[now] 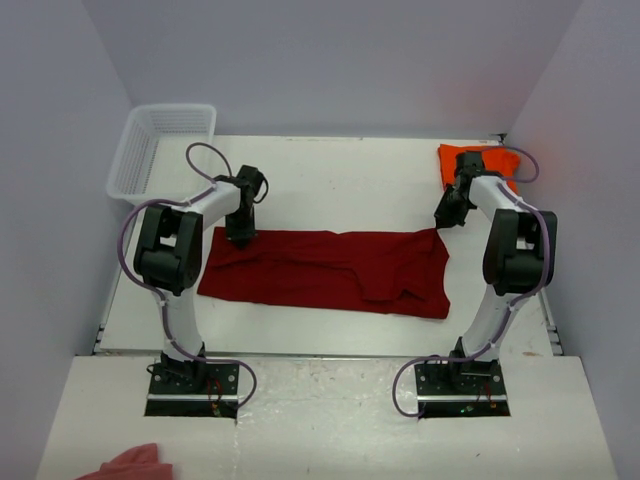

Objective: Fold and stack the t-shirts
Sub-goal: Fold the other side of the tshirt into a rectangle

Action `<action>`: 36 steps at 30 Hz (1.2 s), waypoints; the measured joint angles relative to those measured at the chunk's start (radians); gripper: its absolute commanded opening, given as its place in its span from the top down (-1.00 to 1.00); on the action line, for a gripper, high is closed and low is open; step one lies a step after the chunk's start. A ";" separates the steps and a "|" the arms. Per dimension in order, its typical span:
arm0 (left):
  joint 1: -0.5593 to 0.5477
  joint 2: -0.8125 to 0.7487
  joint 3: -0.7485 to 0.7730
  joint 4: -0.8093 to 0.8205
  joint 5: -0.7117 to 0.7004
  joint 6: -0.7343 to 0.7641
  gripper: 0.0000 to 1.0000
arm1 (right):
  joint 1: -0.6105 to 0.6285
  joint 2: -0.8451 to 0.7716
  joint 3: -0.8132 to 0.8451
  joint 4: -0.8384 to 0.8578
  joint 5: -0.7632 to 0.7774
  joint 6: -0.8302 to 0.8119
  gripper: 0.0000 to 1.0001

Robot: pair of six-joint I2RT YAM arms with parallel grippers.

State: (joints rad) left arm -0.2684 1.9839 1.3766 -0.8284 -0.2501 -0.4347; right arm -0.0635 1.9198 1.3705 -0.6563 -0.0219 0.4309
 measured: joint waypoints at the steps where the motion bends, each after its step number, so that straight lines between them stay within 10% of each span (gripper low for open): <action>1: 0.001 0.000 0.000 0.000 0.000 0.000 1.00 | -0.001 0.008 0.016 -0.005 0.000 -0.003 1.00; 7: 0.014 0.001 0.000 -0.002 0.000 0.000 1.00 | -0.002 0.036 0.077 -0.016 -0.005 -0.008 0.97; 22: 0.019 -0.095 0.007 -0.014 -0.141 -0.037 1.00 | 0.163 -0.298 -0.009 -0.013 0.003 -0.030 0.14; 24: 0.016 -0.118 0.014 -0.013 -0.145 -0.036 1.00 | 0.218 -0.339 -0.025 -0.011 -0.002 -0.030 0.31; 25: 0.013 -0.135 0.014 -0.013 -0.142 -0.036 1.00 | 0.241 -0.357 -0.042 -0.011 -0.014 -0.030 0.88; 26: 0.008 -0.156 0.014 -0.011 -0.128 -0.032 1.00 | 0.257 -0.374 -0.066 -0.008 -0.027 -0.031 1.00; 36: -0.170 -0.241 0.140 0.156 0.269 0.061 1.00 | 0.285 -0.554 -0.300 -0.020 -0.075 0.005 1.00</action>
State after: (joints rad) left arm -0.4381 1.7432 1.5166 -0.6727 0.0185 -0.3737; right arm 0.2214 1.3655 1.0702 -0.6762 -0.0967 0.4355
